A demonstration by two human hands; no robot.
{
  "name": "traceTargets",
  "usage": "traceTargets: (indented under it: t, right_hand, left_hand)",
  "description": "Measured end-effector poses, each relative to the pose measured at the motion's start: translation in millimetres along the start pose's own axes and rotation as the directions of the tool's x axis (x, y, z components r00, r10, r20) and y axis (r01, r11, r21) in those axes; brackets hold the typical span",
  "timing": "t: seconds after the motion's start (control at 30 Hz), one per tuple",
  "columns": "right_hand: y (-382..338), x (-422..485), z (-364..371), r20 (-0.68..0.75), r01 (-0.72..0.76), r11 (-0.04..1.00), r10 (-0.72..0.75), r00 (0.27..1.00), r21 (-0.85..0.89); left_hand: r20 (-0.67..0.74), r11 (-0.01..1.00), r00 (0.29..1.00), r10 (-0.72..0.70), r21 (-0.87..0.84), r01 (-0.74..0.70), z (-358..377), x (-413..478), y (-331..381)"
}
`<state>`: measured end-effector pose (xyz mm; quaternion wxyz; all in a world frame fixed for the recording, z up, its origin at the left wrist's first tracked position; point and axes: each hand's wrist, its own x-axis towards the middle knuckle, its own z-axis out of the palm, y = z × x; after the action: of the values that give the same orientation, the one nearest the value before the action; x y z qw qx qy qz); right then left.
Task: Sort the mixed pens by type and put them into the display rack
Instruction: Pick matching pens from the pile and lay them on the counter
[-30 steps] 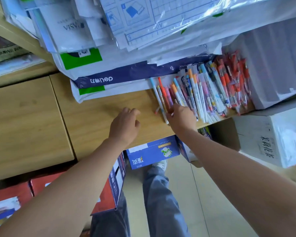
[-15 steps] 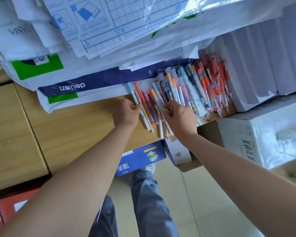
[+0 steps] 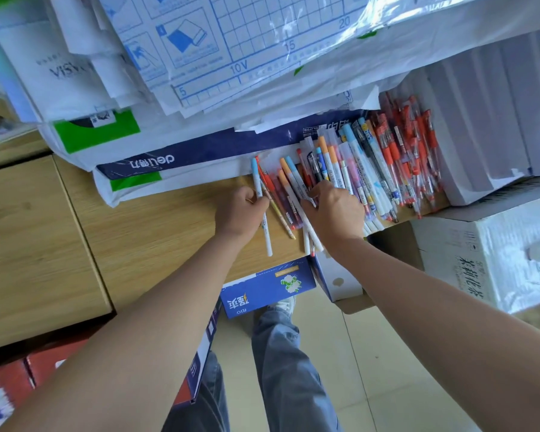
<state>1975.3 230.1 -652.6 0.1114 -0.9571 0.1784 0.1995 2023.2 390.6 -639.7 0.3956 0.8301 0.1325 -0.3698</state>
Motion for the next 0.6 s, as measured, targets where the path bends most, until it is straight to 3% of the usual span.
traceTargets:
  t: [0.1, 0.23, 0.43, 0.6]
  right_hand:
    - [-1, 4, 1, 0.011, -0.004, 0.998, 0.004, 1.000, -0.067]
    - [-2, 1, 0, 0.021, 0.002, 1.000, -0.002, 1.000, 0.012]
    - [-8, 8, 0, 0.080, 0.022, 0.998, -0.018, 0.997, -0.057]
    - [-5, 8, -3, 0.045, 0.036, 0.993, -0.041, 0.998, 0.114]
  left_hand:
    - [0.025, 1.000, 1.000, 0.002, 0.002, -0.002, 2, 2, -4]
    - [0.056, 1.000, 0.998, -0.005, -0.023, 0.006, 4, 6, -9]
    - [0.087, 0.998, 0.996, -0.021, -0.056, 0.025, 5, 9, -15]
    - [0.100, 0.995, 0.995, -0.021, -0.094, 0.030, 4, 12, -17]
